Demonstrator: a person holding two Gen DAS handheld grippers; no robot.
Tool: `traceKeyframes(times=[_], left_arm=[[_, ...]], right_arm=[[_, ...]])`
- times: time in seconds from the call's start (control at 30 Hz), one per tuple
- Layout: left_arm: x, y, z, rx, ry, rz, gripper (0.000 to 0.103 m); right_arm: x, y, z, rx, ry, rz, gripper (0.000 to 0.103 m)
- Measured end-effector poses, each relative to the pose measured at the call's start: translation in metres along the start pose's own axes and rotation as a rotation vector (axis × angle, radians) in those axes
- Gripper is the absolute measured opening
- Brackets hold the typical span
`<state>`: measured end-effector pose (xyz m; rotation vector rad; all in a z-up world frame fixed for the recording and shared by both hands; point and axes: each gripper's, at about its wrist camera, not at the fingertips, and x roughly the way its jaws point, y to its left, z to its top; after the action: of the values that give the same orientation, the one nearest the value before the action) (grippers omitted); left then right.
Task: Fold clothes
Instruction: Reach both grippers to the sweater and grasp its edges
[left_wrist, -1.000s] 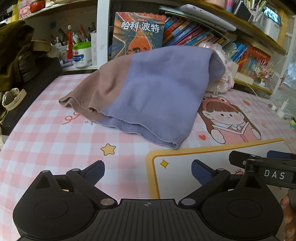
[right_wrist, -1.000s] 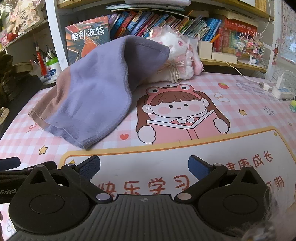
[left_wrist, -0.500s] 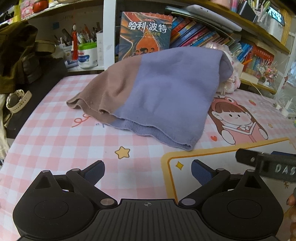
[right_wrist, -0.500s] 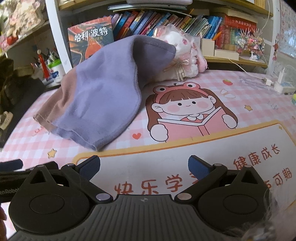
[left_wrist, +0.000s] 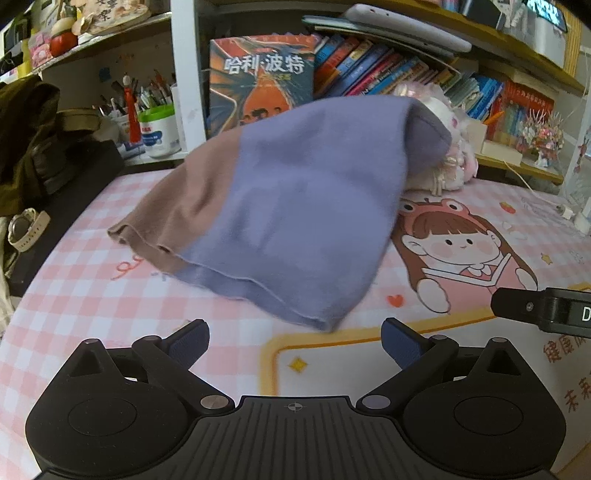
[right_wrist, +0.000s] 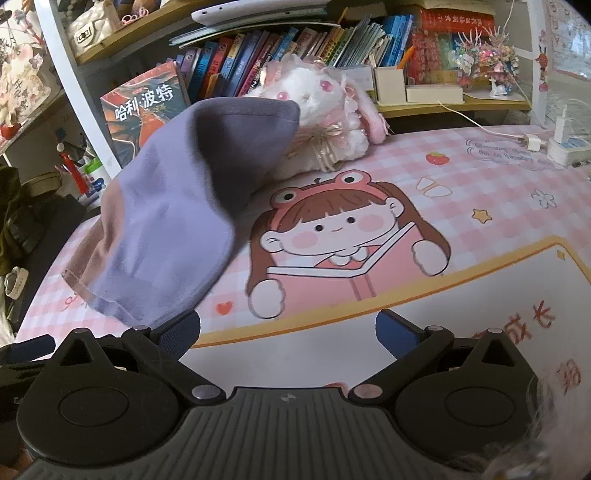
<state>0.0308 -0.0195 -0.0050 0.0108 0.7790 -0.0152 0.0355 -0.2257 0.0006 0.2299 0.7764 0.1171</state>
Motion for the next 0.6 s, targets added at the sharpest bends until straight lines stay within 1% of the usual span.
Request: traceKeyframes(times=[0.13, 0.17, 0.33, 0.6], left_arm=[[0.004, -0.025, -0.004, -0.004, 0.019, 0.036, 0.100], [0.007, -0.031, 0.000, 0.001, 0.013, 0.046, 0.100], [0.023, -0.057, 0.028, 0.037, -0.035, 0.097, 0.100], [0.050, -0.099, 0.073, 0.094, -0.113, 0.177, 0.100]], right_arm=[[0.006, -0.023, 0.005, -0.016, 0.033, 0.055, 0.102], [0.008, -0.028, 0.006, -0.019, 0.040, 0.072, 0.102], [0.011, -0.058, 0.016, -0.010, 0.053, 0.129, 0.102], [0.013, -0.107, 0.035, 0.083, 0.051, 0.152, 0.102]])
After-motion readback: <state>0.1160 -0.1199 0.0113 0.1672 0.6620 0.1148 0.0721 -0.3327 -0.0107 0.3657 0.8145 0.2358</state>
